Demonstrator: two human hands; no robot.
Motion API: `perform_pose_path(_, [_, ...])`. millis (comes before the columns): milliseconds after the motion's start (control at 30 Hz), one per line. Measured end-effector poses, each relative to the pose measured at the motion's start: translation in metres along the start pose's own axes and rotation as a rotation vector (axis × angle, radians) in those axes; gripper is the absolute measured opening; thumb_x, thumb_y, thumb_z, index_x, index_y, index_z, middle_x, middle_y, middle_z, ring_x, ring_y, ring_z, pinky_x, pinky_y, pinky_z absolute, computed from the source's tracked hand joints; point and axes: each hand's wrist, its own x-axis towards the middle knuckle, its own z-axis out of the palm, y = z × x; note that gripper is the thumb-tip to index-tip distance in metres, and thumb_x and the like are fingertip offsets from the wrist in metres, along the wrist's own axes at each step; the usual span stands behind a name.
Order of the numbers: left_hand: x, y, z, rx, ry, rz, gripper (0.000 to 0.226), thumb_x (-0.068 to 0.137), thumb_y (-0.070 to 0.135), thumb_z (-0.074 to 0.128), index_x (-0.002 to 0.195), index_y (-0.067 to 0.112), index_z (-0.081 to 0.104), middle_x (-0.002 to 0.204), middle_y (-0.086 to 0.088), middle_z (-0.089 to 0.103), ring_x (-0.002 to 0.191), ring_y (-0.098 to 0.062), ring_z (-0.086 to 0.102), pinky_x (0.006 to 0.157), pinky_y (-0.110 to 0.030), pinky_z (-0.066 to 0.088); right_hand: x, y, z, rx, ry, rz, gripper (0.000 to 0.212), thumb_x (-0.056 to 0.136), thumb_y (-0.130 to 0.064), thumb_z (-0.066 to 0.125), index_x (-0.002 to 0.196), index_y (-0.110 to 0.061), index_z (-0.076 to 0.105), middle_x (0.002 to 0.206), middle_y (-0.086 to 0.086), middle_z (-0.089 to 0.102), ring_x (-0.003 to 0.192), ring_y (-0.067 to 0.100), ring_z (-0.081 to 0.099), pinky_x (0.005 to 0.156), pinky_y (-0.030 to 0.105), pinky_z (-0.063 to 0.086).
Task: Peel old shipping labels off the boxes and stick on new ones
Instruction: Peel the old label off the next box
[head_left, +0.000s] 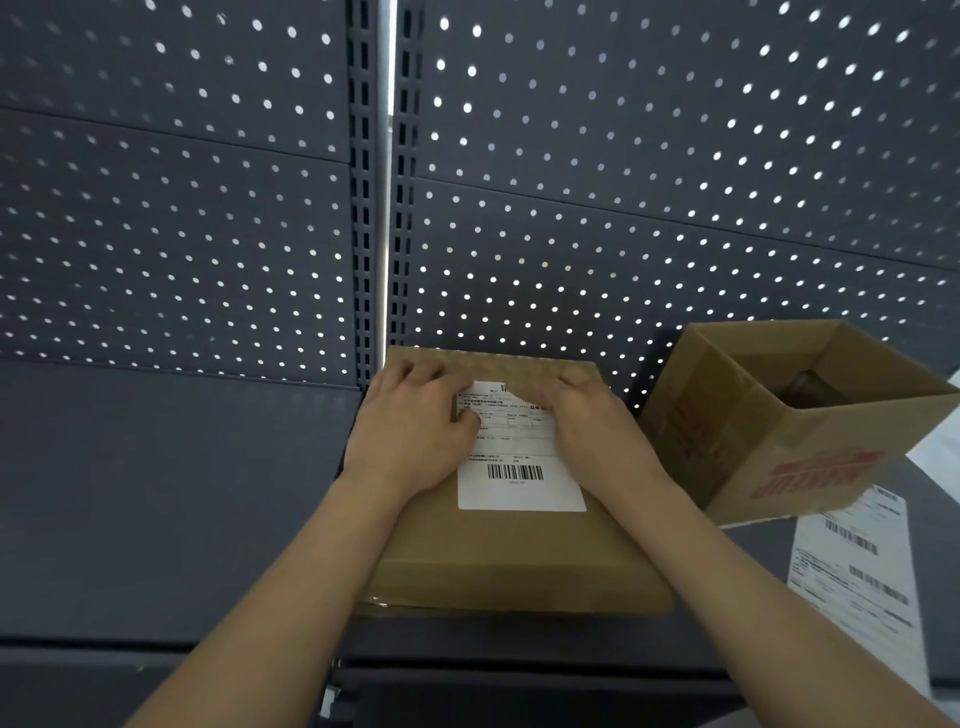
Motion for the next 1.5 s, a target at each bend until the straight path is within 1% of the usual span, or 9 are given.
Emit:
perform_pose_path(267, [-0.001,0.001,-0.001,0.0,0.006,-0.001,0.045,0.09,0.035,0.047,0.135,0.03,0.053,0.141,0.006,0.049,0.132,-0.023,0.033,0.114,-0.04,0.026,0.002,0.011,0.008,0.153,0.059,0.017,0.04,0.094,0.007,0.042,0.128,-0.006,0.059,0.131,0.01,0.052,0.117,0.027,0.053,0.09,0.022,0.039])
perform_pose_path(500, [0.0,0.001,-0.001,0.003,0.004,0.001,0.045,0.091,0.036,0.047,0.135,0.03,0.052,0.142,0.007,0.048,0.131,-0.022,0.033,0.114,-0.039,0.025,0.001,0.012,0.009,0.17,0.091,0.031,0.03,0.101,-0.007,0.044,0.123,-0.011,0.063,0.129,0.01,0.053,0.115,0.026,0.054,0.092,0.029,0.044])
perform_pose_path(600, [-0.001,0.001,-0.001,0.004,0.001,-0.003,0.045,0.091,0.036,0.047,0.136,0.03,0.052,0.142,0.007,0.048,0.132,-0.022,0.032,0.114,-0.04,0.025,0.002,0.009,0.008,0.127,0.058,0.022,0.033,0.1,-0.003,0.044,0.128,-0.009,0.06,0.13,0.01,0.051,0.115,0.027,0.052,0.086,0.024,0.04])
perform_pose_path(733, [0.0,0.001,-0.001,0.003,0.0,-0.006,0.045,0.091,0.037,0.046,0.135,0.03,0.052,0.143,0.007,0.047,0.133,-0.022,0.032,0.115,-0.041,0.025,0.006,0.009,0.006,0.062,0.011,0.006,0.039,0.096,0.003,0.043,0.131,-0.006,0.056,0.135,0.011,0.048,0.122,0.03,0.048,0.092,0.028,0.04])
perform_pose_path(867, [0.0,0.001,0.0,0.0,-0.008,-0.005,0.046,0.091,0.038,0.045,0.135,0.03,0.051,0.141,0.006,0.048,0.132,-0.022,0.033,0.115,-0.042,0.024,0.006,0.012,0.009,0.116,-0.009,0.001,0.027,0.093,0.004,0.044,0.108,-0.01,0.061,0.121,0.005,0.05,0.114,0.025,0.047,0.08,0.025,0.034])
perform_pose_path(1033, [0.001,-0.001,0.003,0.008,0.011,0.006,0.045,0.09,0.039,0.044,0.134,0.031,0.052,0.14,0.006,0.049,0.13,-0.022,0.034,0.115,-0.04,0.024,0.001,0.016,0.011,0.259,0.141,0.11,0.02,0.101,-0.01,0.043,0.11,-0.01,0.06,0.119,0.007,0.055,0.102,0.021,0.056,0.085,0.029,0.045])
perform_pose_path(1200, [0.001,-0.002,0.003,0.003,0.007,0.001,0.046,0.09,0.039,0.044,0.135,0.03,0.052,0.14,0.006,0.049,0.131,-0.022,0.034,0.115,-0.041,0.023,-0.002,0.014,0.008,0.247,0.118,0.056,0.014,0.096,-0.025,0.058,0.101,-0.017,0.068,0.105,-0.002,0.055,0.083,0.008,0.054,0.071,0.015,0.038])
perform_pose_path(1433, [0.0,-0.003,0.003,-0.002,0.01,0.005,0.046,0.09,0.039,0.044,0.135,0.031,0.052,0.14,0.007,0.05,0.131,-0.021,0.034,0.115,-0.041,0.024,-0.003,0.011,0.003,0.187,0.159,0.015,0.015,0.095,-0.02,0.06,0.103,-0.016,0.073,0.109,0.001,0.062,0.094,0.018,0.061,0.081,0.033,0.052])
perform_pose_path(1500, [0.0,-0.003,0.003,0.002,0.009,0.01,0.046,0.09,0.039,0.044,0.134,0.031,0.052,0.139,0.007,0.05,0.131,-0.021,0.034,0.115,-0.041,0.025,0.0,0.009,0.004,0.137,0.137,0.017,0.019,0.097,-0.022,0.057,0.106,-0.012,0.07,0.117,0.003,0.059,0.098,0.02,0.061,0.081,0.031,0.051])
